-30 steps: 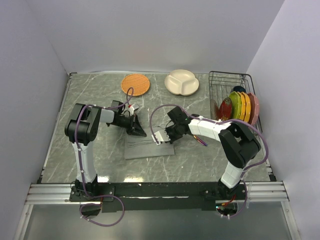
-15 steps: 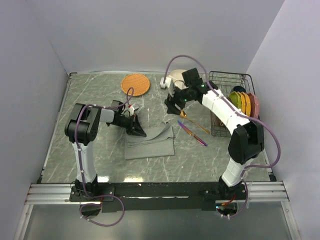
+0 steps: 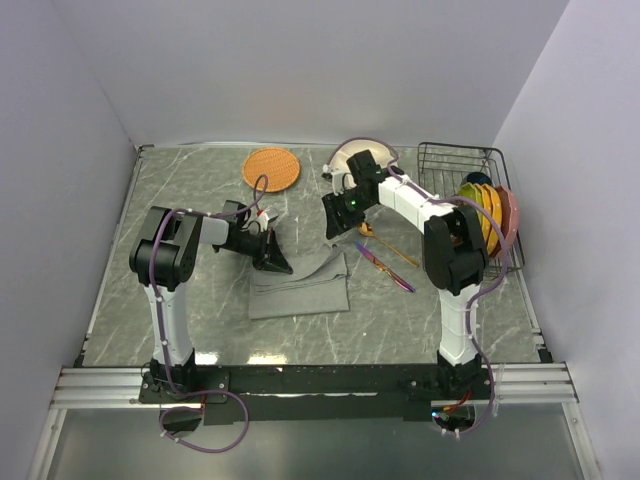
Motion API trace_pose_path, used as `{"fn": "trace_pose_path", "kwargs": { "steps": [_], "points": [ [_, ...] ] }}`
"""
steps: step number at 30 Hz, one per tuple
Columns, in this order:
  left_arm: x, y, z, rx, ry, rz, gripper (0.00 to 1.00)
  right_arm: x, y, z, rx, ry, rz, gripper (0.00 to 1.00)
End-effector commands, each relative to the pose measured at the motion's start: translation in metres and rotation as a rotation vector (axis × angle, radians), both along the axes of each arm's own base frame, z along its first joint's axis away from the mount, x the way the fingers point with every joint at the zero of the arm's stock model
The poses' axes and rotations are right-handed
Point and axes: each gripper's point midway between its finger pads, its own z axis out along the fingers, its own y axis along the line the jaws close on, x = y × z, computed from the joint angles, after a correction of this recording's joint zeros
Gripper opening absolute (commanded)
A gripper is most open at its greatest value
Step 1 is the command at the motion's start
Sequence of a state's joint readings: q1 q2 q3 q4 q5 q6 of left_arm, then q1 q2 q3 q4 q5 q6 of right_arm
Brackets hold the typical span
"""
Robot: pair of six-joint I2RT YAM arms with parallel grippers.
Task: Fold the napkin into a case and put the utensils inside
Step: Smooth out the 2/3-rectangle-folded napkin at the center of the board.
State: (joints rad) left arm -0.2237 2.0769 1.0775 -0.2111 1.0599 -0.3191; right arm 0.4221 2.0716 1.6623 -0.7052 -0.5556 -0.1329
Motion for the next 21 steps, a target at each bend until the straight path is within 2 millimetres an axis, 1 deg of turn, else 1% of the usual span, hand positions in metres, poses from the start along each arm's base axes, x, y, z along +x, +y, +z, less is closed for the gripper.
{"fn": "trace_pose_path", "kwargs": {
  "steps": [1, 3, 4, 5, 7, 9, 10, 14, 19, 21],
  "points": [
    [-0.006, 0.016, -0.037, 0.166, 0.014, 0.019, 0.02, -0.005, 0.001, 0.013, -0.017, -0.007, -0.030, 0.50],
    [-0.005, 0.016, -0.036, 0.166, 0.014, 0.022, 0.02, -0.015, -0.001, 0.009, -0.021, 0.015, -0.016, 0.43],
    [-0.005, 0.016, -0.036, 0.167, 0.015, 0.023, 0.02, -0.024, -0.003, 0.006, -0.026, 0.031, -0.011, 0.41],
    [-0.004, 0.016, -0.036, 0.166, 0.013, 0.024, 0.02, -0.029, -0.003, 0.005, -0.024, 0.038, -0.004, 0.39],
    [-0.003, 0.015, -0.035, 0.165, 0.011, 0.028, 0.02, -0.040, -0.004, -0.001, -0.040, 0.050, 0.012, 0.38],
    [-0.004, 0.015, -0.035, 0.164, 0.018, 0.030, 0.02, -0.047, -0.004, -0.005, -0.045, 0.060, 0.023, 0.38],
    [-0.004, 0.015, -0.034, 0.161, 0.020, 0.031, 0.02, -0.052, -0.006, -0.010, -0.053, 0.074, 0.025, 0.38],
    [-0.006, 0.016, -0.033, 0.163, 0.022, 0.034, 0.02, -0.062, -0.008, -0.019, -0.074, 0.100, 0.033, 0.36],
    [-0.006, 0.015, -0.033, 0.158, 0.028, 0.044, 0.02, -0.066, -0.014, -0.027, -0.094, 0.105, 0.017, 0.36],
    [-0.003, 0.014, -0.030, 0.155, 0.012, 0.048, 0.02, -0.068, -0.015, -0.033, -0.101, 0.116, 0.017, 0.30]
  ]
}}
